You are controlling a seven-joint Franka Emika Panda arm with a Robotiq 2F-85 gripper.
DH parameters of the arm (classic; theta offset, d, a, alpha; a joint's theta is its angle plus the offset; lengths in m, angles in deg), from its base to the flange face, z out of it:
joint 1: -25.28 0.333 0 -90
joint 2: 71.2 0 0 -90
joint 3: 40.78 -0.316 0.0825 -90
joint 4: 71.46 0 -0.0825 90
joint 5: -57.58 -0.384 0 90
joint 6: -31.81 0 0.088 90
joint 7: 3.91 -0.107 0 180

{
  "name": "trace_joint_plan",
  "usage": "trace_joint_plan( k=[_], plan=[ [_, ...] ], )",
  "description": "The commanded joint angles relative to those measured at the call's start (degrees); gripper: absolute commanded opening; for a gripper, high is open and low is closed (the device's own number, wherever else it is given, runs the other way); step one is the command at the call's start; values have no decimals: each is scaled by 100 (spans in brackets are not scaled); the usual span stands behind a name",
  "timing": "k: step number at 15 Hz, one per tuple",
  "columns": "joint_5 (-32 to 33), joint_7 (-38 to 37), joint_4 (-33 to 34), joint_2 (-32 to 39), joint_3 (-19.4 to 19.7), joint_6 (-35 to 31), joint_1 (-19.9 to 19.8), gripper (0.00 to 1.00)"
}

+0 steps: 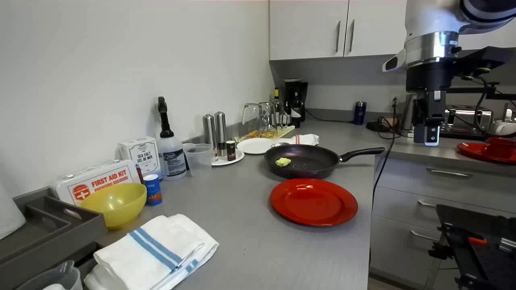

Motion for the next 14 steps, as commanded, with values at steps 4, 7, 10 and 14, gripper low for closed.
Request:
trace_joint_plan(
  k=[4, 7, 10, 14],
  plan=[
    [80, -49, 246, 277, -58, -115, -219, 100],
    [100, -101, 468, 536, -18, -248, -359, 100],
    [55, -233, 761, 840, -16, -408, -490, 100],
    [-56, -398, 1257, 1187, -5, -527, -553, 100]
  ],
)
